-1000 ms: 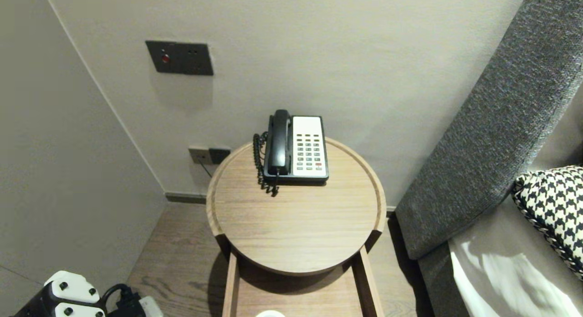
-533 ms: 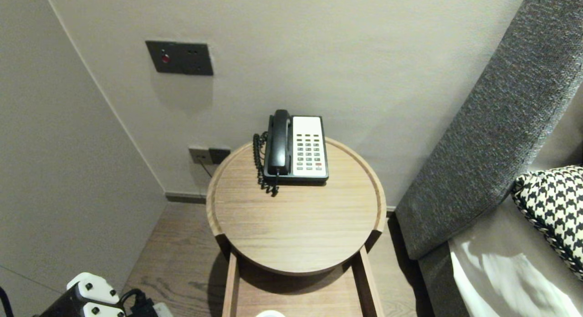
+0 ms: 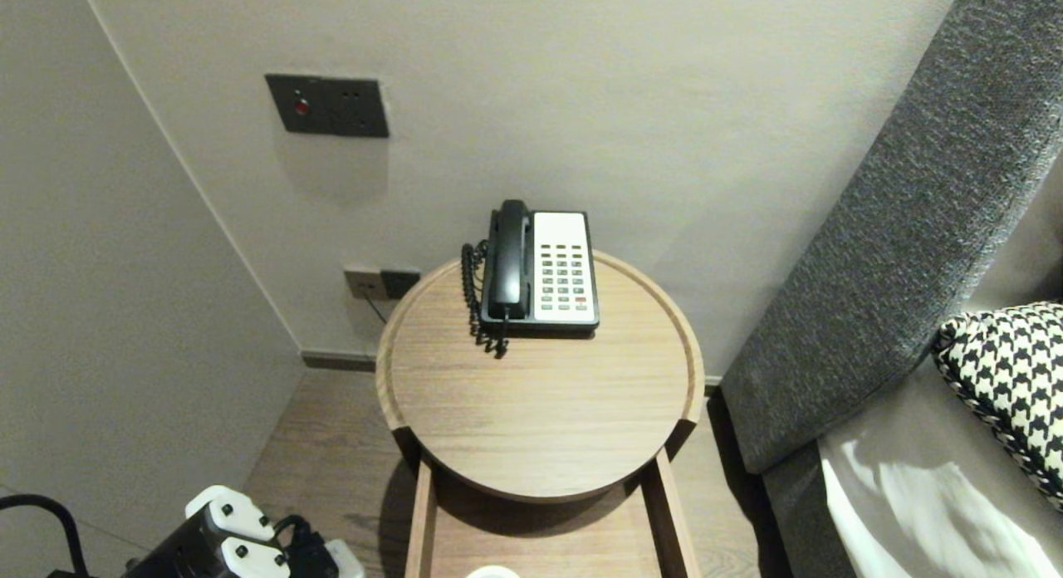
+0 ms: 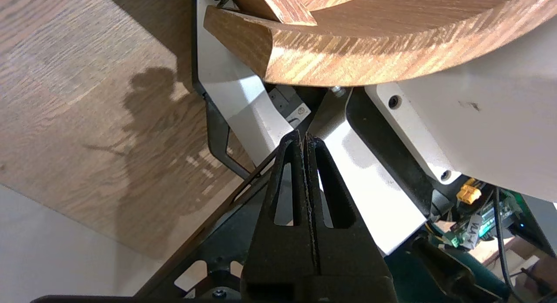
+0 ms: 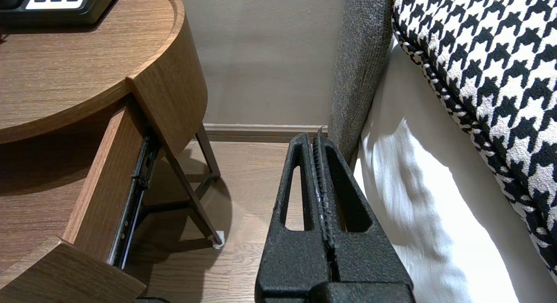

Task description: Close the nightstand drawer

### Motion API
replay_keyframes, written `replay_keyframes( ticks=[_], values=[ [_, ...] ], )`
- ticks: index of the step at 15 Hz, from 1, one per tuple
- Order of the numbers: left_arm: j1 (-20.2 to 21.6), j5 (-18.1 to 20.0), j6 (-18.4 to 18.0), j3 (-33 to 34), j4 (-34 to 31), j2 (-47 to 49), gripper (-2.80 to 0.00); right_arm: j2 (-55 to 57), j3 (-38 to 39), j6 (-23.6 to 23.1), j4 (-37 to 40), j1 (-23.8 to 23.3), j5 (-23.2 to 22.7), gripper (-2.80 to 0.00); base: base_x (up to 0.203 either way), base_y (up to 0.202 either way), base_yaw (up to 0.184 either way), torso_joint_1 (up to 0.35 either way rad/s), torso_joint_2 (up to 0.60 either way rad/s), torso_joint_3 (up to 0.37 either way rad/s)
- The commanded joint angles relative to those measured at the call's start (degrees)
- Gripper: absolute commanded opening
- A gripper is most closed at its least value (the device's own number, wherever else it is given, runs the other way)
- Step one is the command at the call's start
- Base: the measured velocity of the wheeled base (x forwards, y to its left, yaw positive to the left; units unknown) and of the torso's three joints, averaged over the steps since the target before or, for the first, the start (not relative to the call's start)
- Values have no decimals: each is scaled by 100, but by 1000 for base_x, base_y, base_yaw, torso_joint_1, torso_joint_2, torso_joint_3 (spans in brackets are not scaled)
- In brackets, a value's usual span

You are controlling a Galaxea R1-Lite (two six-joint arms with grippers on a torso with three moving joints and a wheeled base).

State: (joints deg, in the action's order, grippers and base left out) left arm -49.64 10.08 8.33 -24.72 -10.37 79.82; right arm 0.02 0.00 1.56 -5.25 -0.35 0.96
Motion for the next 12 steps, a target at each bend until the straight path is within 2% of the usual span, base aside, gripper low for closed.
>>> replay_keyframes(
  ticks=[1,4,8,12],
  values=[
    [-2,-6,31,11,0,119,-280,-2,229,2,-2,0,0,-280,0,0,0,0,0,0],
    [-2,-17,188,11,19,149,-280,6,229,2,-2,0,0,-280,0,0,0,0,0,0],
    [5,-157,469,23,564,265,-280,3,229,0,-8,0,0,-280,0,0,0,0,0,0],
    [7,-182,559,-18,642,300,-280,4,229,-7,-4,0,0,-280,0,0,0,0,0,0]
  ],
)
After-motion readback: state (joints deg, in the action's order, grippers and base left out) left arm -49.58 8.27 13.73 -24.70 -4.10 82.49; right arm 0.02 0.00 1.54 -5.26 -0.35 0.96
